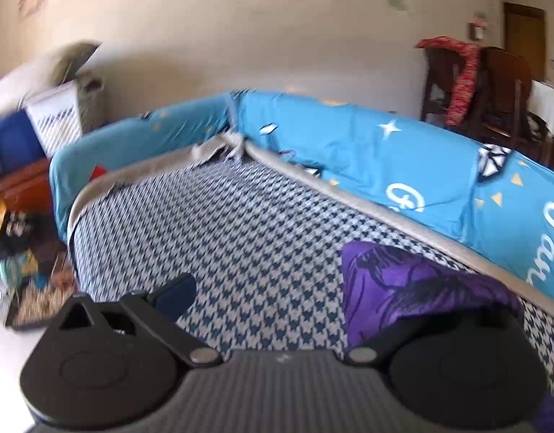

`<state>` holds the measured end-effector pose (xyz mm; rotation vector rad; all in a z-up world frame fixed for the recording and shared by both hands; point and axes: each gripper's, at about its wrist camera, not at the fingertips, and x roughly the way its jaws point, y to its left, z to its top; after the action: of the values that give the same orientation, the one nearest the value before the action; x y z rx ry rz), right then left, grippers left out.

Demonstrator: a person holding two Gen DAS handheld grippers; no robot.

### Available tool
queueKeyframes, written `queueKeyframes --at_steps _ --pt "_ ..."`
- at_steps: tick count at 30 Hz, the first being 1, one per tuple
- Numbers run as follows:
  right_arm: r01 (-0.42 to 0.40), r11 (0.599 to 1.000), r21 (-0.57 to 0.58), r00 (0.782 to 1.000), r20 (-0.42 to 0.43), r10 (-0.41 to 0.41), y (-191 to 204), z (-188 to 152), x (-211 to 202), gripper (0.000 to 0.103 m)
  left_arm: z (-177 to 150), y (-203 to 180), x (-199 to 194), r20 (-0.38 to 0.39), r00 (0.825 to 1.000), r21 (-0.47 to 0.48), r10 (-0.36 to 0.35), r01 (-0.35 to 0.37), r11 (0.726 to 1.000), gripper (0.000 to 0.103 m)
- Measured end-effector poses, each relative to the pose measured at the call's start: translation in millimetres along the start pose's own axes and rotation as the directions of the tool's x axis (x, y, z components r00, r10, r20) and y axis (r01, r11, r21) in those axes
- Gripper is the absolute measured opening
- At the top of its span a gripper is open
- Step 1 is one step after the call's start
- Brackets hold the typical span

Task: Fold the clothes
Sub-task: 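Hold the garment with the left gripper while the right gripper grasps its bunched part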

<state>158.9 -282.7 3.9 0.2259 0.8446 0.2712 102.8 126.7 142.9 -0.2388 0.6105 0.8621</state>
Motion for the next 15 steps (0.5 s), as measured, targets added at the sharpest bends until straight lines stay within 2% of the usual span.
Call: queueKeyframes --at_steps 3,5,11,15 --pt "0.021 0.999 0.04 1.0 0.017 -0.022 -4.7 -1.4 -9.6 0.013 2.7 14.4 1.7 -0.02 1.0 -0.056 -0.015 0.013 0.998 0.103" --pt "0.05 0.997 0.065 0.998 0.025 -0.052 -5.5 -3.1 -16.7 0.012 4.2 15.8 4.0 -0.04 0.997 -0.036 -0.061 0.06 0.998 0.103" --pt "0.115 0.985 0.128 0.992 0.039 -0.121 -0.1 -13.9 -37.8 0.012 -11.6 -9.2 1.6 -0.068 0.994 0.14 -0.088 0.096 0.985 0.103" --pt "0.131 0.981 0.145 0.99 0.04 -0.138 -0.5 -21.2 -47.7 0.012 -30.6 -29.8 3.2 -0.144 0.976 0.252 -0.163 0.195 0.948 0.103"
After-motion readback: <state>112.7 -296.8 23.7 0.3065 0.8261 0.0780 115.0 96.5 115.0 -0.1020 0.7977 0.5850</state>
